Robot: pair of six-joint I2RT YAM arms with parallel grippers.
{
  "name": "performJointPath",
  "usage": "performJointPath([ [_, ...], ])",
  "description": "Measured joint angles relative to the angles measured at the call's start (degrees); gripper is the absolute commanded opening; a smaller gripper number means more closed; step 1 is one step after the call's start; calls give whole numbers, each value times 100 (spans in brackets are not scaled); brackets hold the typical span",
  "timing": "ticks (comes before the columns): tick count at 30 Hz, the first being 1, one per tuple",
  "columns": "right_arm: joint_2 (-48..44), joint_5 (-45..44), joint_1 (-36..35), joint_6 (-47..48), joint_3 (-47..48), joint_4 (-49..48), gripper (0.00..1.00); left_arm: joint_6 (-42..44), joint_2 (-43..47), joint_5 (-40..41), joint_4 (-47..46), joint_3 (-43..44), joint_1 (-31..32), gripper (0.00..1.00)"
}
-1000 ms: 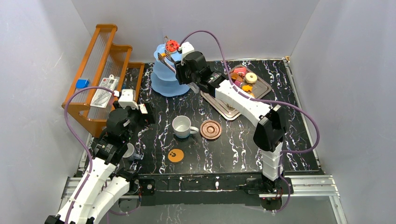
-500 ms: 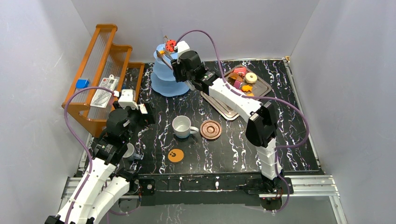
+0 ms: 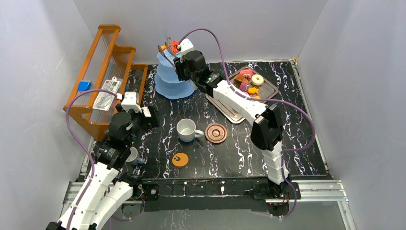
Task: Serve the afternoon tea
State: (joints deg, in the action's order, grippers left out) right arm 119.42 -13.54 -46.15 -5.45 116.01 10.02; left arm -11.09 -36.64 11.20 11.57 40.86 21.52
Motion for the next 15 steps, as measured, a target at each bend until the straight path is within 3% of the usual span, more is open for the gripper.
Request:
performJointPath([
  [15,46,-94,0,125,-2,-79,32,0,-2,-2,0,0,0,98],
])
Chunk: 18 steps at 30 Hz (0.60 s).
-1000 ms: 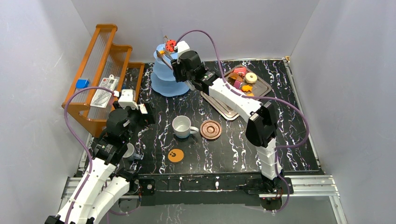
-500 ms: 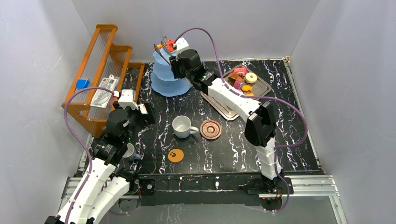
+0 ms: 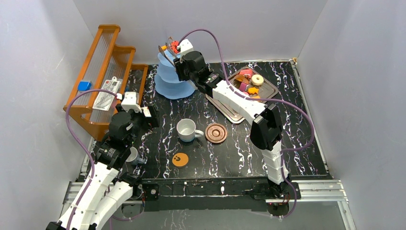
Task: Serve the afternoon tea
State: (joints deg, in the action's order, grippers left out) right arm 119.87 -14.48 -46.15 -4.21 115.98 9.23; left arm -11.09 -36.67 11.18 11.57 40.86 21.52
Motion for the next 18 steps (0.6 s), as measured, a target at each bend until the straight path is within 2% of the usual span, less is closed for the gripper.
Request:
performJointPath([
  [5,66,7,0,-17,0,103,33,0,0,0,0,0,0,98],
  [18,109,-2,-37,-177,-48,490,45,0,-4,-4,0,0,0,98],
])
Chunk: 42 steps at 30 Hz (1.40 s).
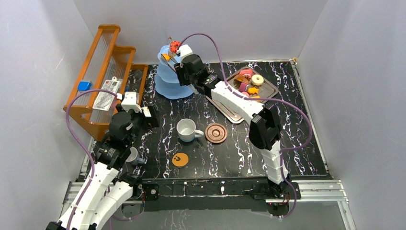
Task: Serve the afternoon tea
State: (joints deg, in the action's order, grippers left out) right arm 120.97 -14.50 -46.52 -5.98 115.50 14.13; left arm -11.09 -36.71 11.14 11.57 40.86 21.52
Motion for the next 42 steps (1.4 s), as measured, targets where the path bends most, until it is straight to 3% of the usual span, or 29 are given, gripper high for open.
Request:
performJointPath([
  [9,-127,-20,-7,-131,-238,24,52,0,0,-7,0,0,0,98],
  [24,-699,-103,-7,-160,-481,319,51,0,0,-48,0,0,0,98],
  [42,-2396,22,118,-271,-1805,1456,50,0,-13,-81,0,0,0,98],
])
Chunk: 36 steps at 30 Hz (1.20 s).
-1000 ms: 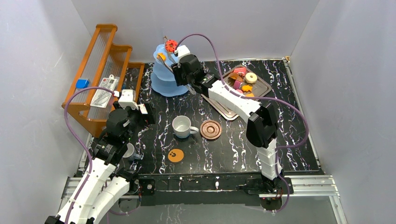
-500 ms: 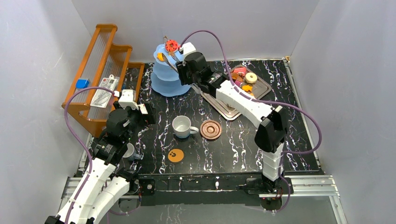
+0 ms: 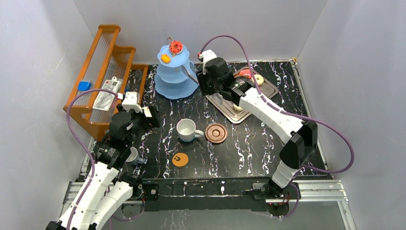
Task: Serve the afternoon tea
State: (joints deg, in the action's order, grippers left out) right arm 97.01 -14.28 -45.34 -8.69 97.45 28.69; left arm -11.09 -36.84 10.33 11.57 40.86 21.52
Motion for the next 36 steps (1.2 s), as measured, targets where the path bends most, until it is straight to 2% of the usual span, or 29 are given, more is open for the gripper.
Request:
performJointPath([
  [13,-33,407,1661,155,-601,503,50,2,-114,-138,0,0,0,98],
  [24,396,988,2170,291,-1108,234,51,2,-125,-269,0,0,0,98],
  [28,706,984,2260,299,-1110,210,53,7,-120,-304,0,0,0,98],
  [36,730,892,2256,415,-1325,-37,53,20,-98,-378,0,0,0,98],
])
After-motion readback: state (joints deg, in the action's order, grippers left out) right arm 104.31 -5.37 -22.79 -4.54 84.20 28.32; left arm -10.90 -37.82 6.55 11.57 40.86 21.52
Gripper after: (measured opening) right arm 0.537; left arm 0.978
